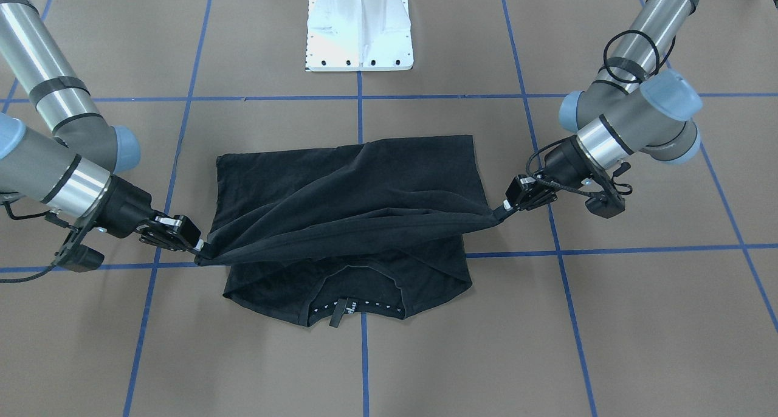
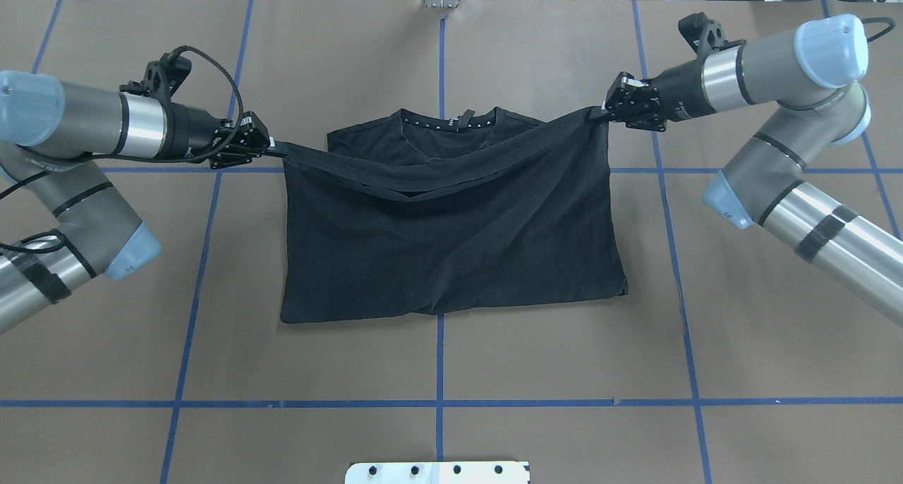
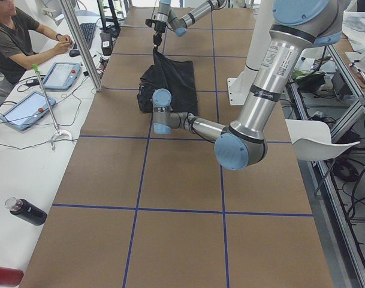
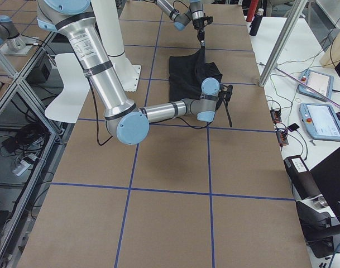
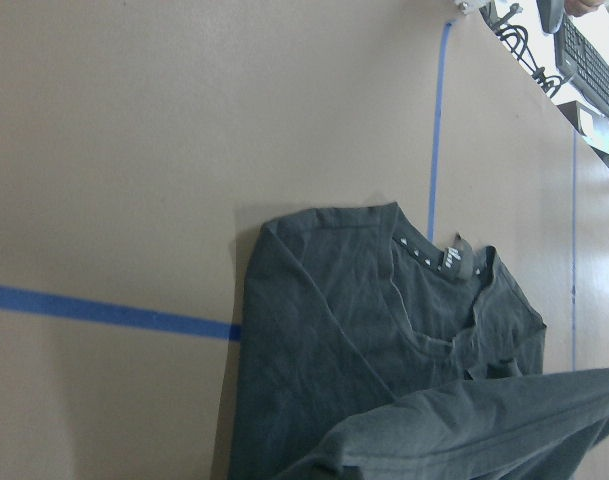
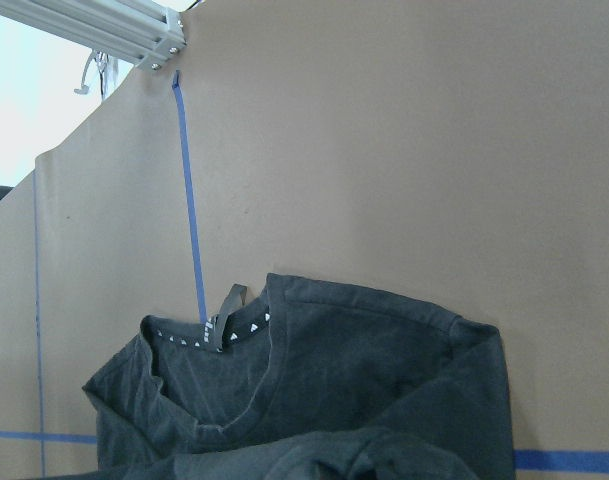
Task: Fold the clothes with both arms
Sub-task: 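Lay the hem down at the collar edge farthest from the robot with both grippers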
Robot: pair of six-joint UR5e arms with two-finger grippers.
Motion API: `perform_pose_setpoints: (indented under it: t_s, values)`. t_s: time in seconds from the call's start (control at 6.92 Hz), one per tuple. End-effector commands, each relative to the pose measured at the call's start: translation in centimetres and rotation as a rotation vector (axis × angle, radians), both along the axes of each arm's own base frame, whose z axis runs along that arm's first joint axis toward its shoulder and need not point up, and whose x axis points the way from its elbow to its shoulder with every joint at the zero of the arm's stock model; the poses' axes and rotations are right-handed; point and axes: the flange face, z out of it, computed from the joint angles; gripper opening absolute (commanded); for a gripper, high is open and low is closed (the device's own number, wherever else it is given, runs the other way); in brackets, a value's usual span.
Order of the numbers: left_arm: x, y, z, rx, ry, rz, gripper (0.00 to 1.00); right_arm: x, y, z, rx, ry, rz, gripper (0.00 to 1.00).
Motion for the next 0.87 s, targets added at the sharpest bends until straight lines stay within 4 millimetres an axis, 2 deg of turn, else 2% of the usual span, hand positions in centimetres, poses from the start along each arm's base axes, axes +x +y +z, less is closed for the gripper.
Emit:
perform_pose_setpoints:
  t_s: [0.0, 0.72]
  values:
    - [0.9, -1.8, 1.1, -0.026, -0.029, -0.051, 0.00, -2.6, -1.3, -0.7, -0.017, 0.029, 0.049, 0.00]
    - [0.5, -2.6, 3.8, -0.061, -0.065, -0.080, 0.00, -1.7, -2.6, 1.8, -0.063, 0.077, 0.108, 0.00]
